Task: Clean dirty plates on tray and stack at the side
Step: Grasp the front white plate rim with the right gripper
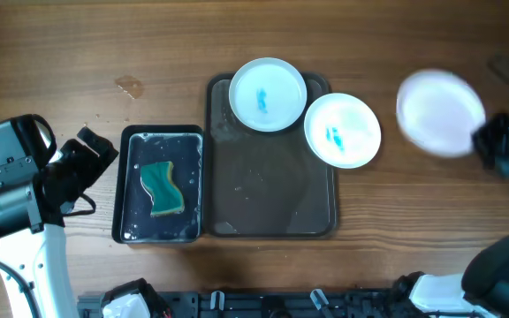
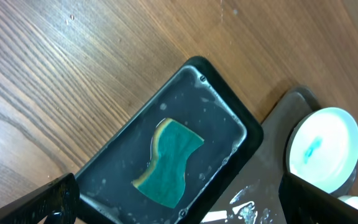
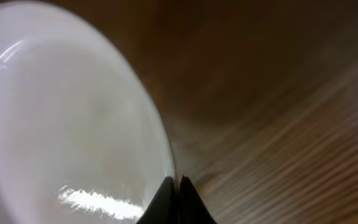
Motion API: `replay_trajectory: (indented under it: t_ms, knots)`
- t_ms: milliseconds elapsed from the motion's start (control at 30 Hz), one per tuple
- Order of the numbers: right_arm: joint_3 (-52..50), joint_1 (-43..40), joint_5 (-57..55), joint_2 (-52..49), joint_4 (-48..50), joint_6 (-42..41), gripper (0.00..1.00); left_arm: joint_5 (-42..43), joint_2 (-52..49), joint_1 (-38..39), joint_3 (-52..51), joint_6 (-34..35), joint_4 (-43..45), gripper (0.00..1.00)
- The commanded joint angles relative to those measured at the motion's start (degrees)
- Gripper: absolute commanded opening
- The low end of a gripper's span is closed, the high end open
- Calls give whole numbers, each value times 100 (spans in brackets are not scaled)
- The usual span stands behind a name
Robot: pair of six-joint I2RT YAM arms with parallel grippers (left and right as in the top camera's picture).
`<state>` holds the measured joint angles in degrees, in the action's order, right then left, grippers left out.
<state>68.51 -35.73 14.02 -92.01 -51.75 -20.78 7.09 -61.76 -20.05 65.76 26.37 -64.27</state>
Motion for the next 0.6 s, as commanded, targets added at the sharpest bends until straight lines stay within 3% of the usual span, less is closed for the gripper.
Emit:
replay_trajectory:
  t_ms: [0, 100, 133, 167, 200, 233, 433, 567]
  knots:
    - [-1021, -236, -48, 28, 859, -42, 4, -50, 26, -46, 111, -46, 17, 100]
    - [-1508, -162, -291, 28, 1355, -232, 7, -50, 26, -46, 111, -46, 17, 100]
    - [-1534, -129, -293, 28, 1368, -234, 33, -50, 26, -46, 111, -46, 17, 100]
    - [-1519, -107, -291, 35, 1353, -236, 49, -50, 26, -46, 111, -46, 17, 100]
    - [-1475, -83, -282, 79, 1259, -275, 61, -50, 26, -46, 111, -46, 17, 100]
    - [-1419, -57, -240, 144, 1154, -321, 65, -50, 26, -46, 111, -46, 17, 100]
    - [-1130, 1025, 1349, 1257, 846, 935, 54, -50, 26, -46, 111, -46, 20, 100]
    - [-1191, 2494, 361, 1266, 1469, 1674, 45, 98, 26, -42, 111, -48, 20, 100]
